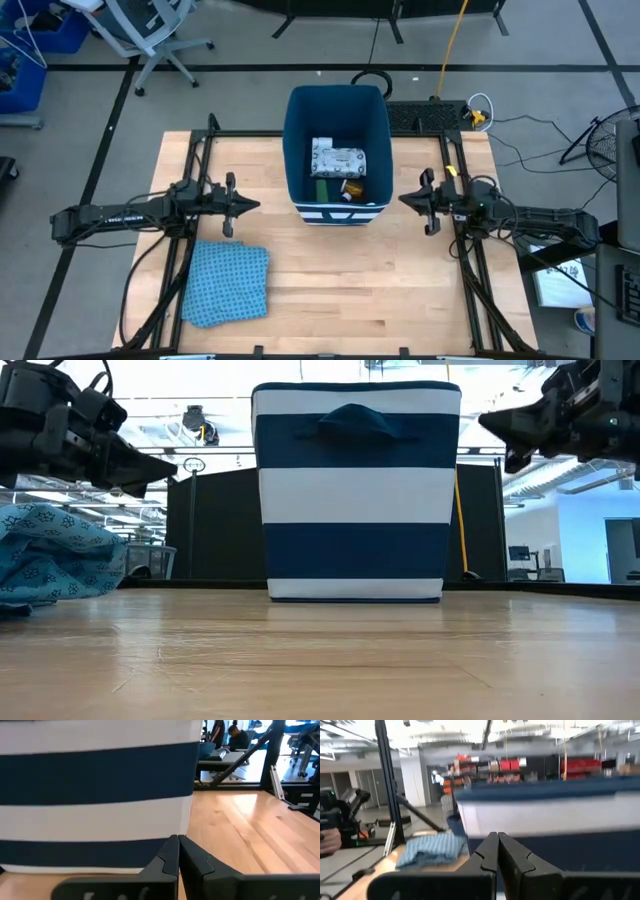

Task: Pick & place medical supplies in basket/bin
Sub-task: Return to Home Position

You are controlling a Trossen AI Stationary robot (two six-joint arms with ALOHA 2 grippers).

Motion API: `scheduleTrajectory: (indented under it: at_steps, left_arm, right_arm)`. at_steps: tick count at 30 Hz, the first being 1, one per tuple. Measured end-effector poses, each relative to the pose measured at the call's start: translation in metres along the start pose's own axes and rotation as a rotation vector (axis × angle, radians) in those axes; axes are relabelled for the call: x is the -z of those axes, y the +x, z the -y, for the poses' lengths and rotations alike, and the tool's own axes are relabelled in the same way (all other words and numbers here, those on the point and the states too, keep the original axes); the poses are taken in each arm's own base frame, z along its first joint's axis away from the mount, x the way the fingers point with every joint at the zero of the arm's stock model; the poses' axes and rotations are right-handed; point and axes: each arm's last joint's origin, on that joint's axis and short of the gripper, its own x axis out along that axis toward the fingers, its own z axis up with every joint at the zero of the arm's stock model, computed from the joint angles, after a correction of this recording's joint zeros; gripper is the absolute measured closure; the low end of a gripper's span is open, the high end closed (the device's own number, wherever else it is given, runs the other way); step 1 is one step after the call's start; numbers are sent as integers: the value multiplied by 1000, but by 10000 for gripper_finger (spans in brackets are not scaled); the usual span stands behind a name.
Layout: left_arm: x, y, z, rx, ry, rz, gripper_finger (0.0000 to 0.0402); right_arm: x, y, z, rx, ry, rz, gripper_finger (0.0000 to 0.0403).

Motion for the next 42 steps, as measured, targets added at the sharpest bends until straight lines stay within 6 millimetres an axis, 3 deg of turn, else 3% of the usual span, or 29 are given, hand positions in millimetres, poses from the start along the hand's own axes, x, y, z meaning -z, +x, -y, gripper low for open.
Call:
scheduleTrajectory:
  at_steps: [13,26,42]
  left_arm:
    - [4,0,-1,-27,-109,-41,386]
    - [4,0,-1,-28,-106,-40,342]
    - [4,0,-1,-28,-108,-40,339]
  right_arm:
    - [22,-3,2,39,158,-228,403]
    - [23,-3,2,40,159,-234,403]
    - [23,-3,2,40,158,-234,403]
